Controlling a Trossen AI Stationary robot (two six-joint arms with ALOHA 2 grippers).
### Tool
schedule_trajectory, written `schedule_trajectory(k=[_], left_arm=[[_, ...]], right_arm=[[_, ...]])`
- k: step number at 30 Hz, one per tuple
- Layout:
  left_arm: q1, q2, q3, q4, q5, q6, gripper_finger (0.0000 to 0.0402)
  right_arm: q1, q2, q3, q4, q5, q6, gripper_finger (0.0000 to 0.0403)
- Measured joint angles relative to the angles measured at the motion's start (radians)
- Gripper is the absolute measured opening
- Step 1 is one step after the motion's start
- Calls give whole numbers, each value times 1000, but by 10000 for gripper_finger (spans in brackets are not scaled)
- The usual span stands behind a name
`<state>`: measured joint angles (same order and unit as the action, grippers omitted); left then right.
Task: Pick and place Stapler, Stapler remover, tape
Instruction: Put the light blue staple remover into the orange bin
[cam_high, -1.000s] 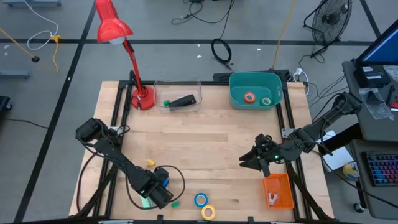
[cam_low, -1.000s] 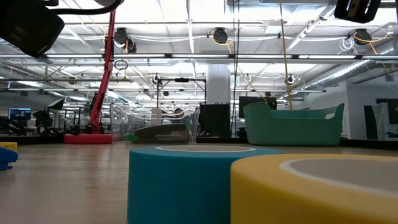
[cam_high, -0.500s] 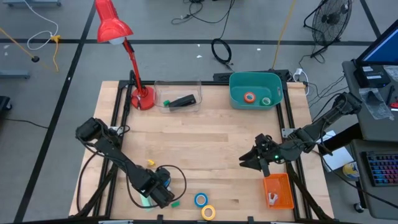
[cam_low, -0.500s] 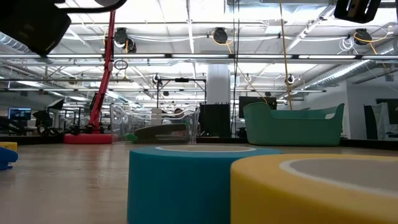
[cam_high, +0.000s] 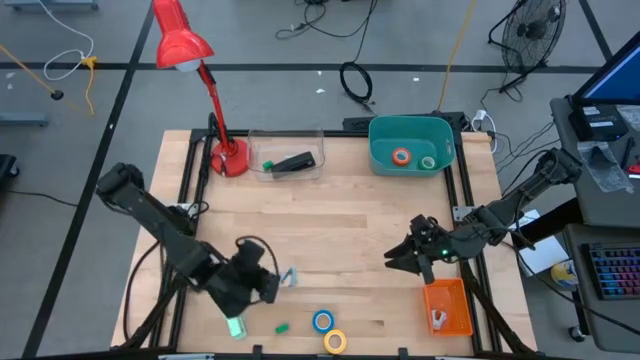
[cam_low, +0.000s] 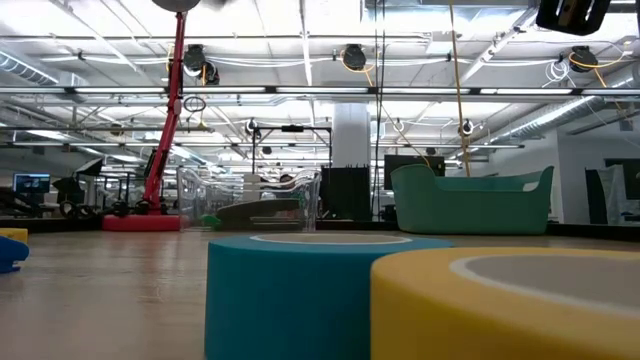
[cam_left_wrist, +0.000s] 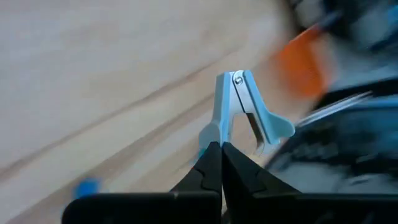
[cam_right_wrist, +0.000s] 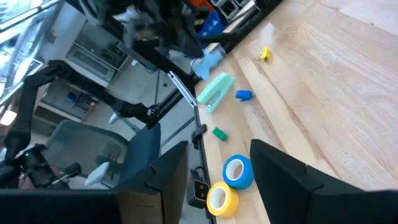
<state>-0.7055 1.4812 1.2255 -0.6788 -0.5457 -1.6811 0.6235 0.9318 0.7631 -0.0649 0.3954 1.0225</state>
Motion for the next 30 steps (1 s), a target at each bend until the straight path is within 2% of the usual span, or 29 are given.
schedule_trajectory(k=[3,10,15,19,24,30], left_arm=[[9,-40,0,132,-91,105,0],[74,-39,0,544,-111,413,0],[166,13,1,822,-104,572,0],[241,63,1,979,-25,618,0],[319,135,1,1150,122,628,0],[356,183,0,1249,186,624,0]], right_arm=[[0,0,-1,78,0,-40,169],[0,0,-1,411,-3,-201,169],[0,0,-1,538,-6,-273,169],[0,0,-1,554,-6,-294,169],[0,0,-1,554,-6,-304,169],[0,0,-1,549,-6,-301,169]])
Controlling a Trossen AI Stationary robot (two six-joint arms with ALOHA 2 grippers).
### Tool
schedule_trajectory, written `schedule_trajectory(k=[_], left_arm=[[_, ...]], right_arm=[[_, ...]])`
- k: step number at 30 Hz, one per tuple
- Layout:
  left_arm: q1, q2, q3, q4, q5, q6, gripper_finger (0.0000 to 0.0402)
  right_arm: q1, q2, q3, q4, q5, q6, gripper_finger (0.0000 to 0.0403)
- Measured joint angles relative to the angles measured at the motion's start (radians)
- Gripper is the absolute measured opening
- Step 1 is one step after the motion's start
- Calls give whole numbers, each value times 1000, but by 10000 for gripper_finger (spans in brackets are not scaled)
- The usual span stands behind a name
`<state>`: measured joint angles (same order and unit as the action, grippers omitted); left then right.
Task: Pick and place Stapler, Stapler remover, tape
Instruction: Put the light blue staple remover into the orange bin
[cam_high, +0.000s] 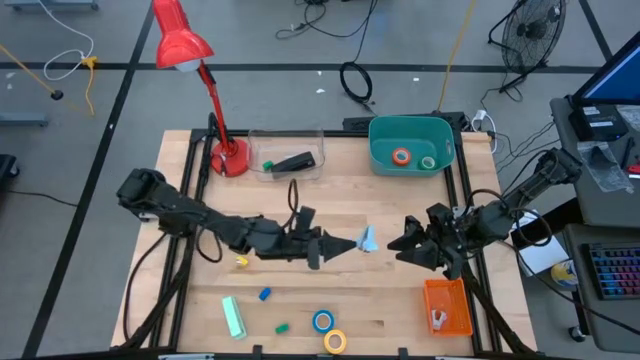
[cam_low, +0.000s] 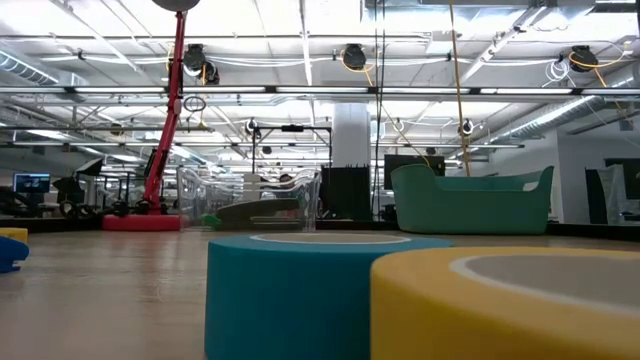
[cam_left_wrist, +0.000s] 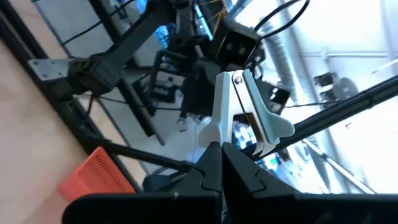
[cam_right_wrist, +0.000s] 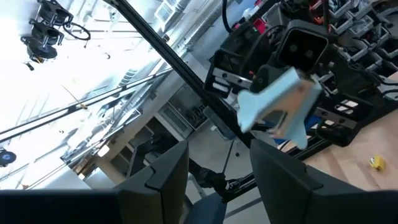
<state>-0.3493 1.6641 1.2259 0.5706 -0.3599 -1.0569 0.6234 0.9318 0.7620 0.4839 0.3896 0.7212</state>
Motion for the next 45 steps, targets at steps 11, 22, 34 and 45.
schedule_trajectory(k=[11,22,34,45], left_arm=[[39,1,0,11,44,0,0],[46,1,0,9,60,-11,0],[69,0,9,-13,94,-10,0],[73,0,10,-17,94,-19,0]], right_arm=[[-19,6,0,-2,1,8,169],[-37,6,0,-8,0,8,169],[-55,6,0,-17,-2,19,169],[-55,6,0,-17,-2,19,169]])
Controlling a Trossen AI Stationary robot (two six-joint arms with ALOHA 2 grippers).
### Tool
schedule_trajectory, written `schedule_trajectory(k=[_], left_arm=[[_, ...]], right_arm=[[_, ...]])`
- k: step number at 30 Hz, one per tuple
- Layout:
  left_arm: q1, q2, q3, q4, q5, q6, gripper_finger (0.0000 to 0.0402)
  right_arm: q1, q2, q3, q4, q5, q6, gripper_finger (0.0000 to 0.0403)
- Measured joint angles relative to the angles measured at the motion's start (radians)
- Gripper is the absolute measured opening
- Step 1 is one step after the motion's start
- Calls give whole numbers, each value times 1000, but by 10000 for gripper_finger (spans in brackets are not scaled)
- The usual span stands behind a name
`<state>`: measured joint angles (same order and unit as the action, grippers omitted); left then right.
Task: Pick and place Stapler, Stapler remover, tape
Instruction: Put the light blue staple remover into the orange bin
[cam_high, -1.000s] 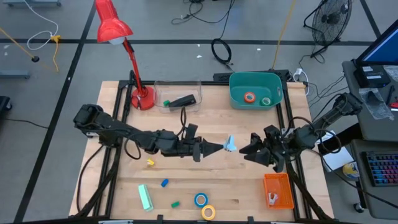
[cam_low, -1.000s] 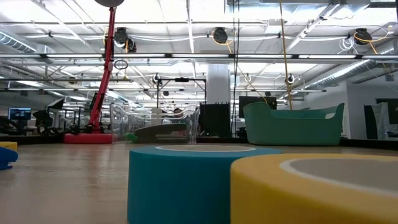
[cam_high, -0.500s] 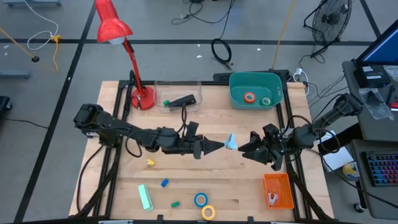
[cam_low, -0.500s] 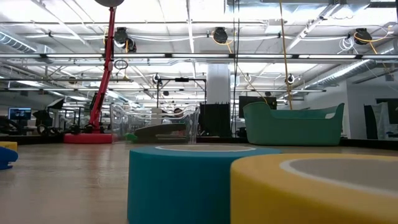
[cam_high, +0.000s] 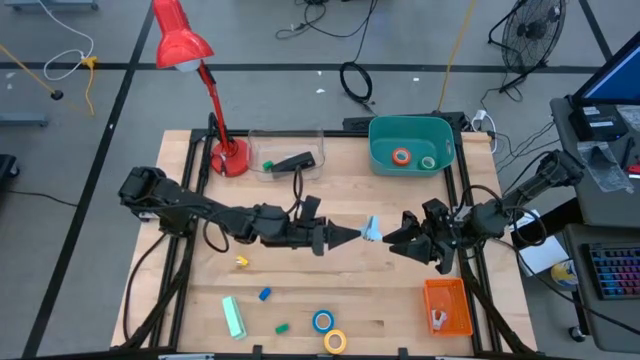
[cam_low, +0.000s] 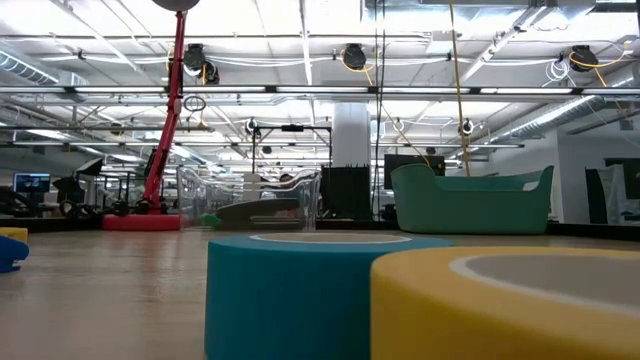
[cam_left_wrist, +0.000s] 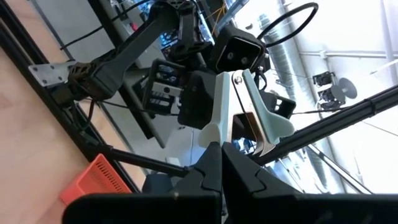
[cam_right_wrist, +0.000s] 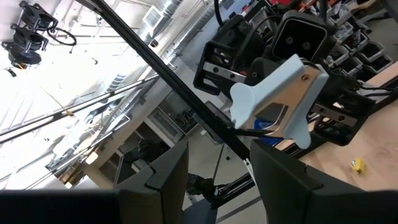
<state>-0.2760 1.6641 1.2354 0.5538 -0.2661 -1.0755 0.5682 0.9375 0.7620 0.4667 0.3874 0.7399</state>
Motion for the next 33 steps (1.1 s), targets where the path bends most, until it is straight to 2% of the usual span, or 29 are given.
schedule_trajectory(k=[15,19,33], left_arm=[[-6,0,0,2,-2,-3,0],[-38,0,0,20,-51,-4,0],[-11,4,1,20,-30,-1,0]], right_arm=[[-11,0,0,0,-1,7,169],[-13,0,0,0,-4,8,169],[-13,0,0,0,-24,8,169]])
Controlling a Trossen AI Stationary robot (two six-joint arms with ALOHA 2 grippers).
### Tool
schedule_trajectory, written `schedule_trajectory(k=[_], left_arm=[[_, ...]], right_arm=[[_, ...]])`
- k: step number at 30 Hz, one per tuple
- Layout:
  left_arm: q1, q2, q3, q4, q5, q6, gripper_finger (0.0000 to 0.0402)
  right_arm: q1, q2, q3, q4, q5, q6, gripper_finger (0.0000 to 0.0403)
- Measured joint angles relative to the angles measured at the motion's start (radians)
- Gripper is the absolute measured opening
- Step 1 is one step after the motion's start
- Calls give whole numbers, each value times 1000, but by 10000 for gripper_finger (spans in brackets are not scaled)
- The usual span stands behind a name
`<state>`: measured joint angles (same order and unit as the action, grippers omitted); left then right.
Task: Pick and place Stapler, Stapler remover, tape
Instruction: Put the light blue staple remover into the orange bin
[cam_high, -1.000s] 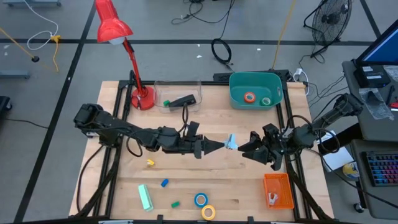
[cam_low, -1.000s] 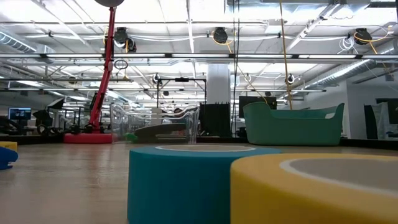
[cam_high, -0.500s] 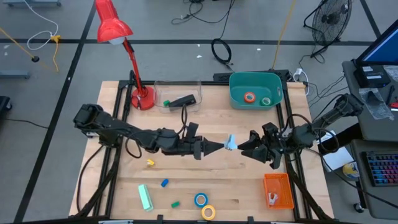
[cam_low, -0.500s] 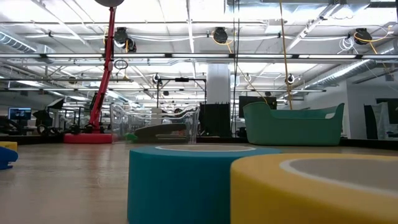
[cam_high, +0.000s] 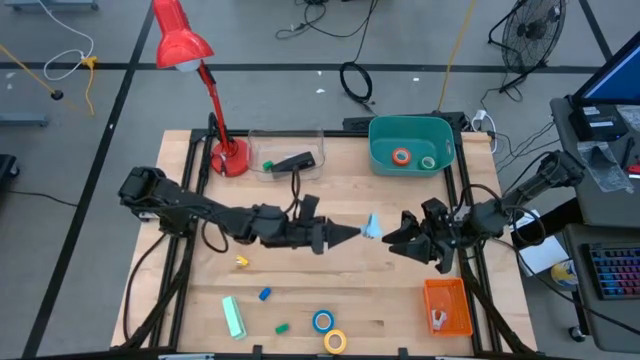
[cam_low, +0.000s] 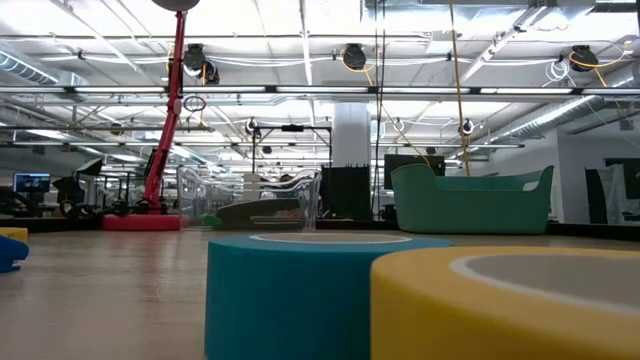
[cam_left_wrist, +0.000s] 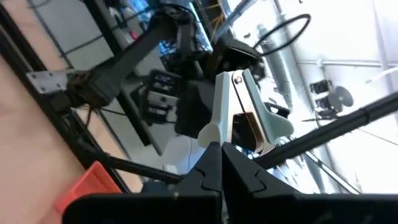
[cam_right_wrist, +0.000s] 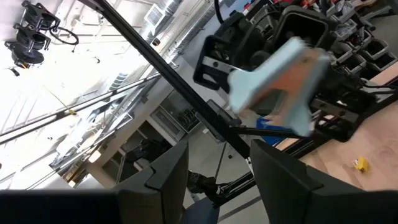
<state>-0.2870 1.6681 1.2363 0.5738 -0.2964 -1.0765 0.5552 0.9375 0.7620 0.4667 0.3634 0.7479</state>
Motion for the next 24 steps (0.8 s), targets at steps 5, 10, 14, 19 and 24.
schedule_trajectory(k=[5,10,14,19,24], left_arm=[[1,59,22,22,24,-30,0],[6,168,134,23,78,-32,0],[17,208,211,12,128,4,0],[24,202,230,-30,146,13,0],[21,196,230,-57,146,9,0]], right_arm=[[0,0,0,0,0,0,169],[0,-2,0,2,-2,7,169],[-1,-3,1,8,3,11,169],[5,-3,2,4,3,24,169],[9,-2,2,3,2,22,169]])
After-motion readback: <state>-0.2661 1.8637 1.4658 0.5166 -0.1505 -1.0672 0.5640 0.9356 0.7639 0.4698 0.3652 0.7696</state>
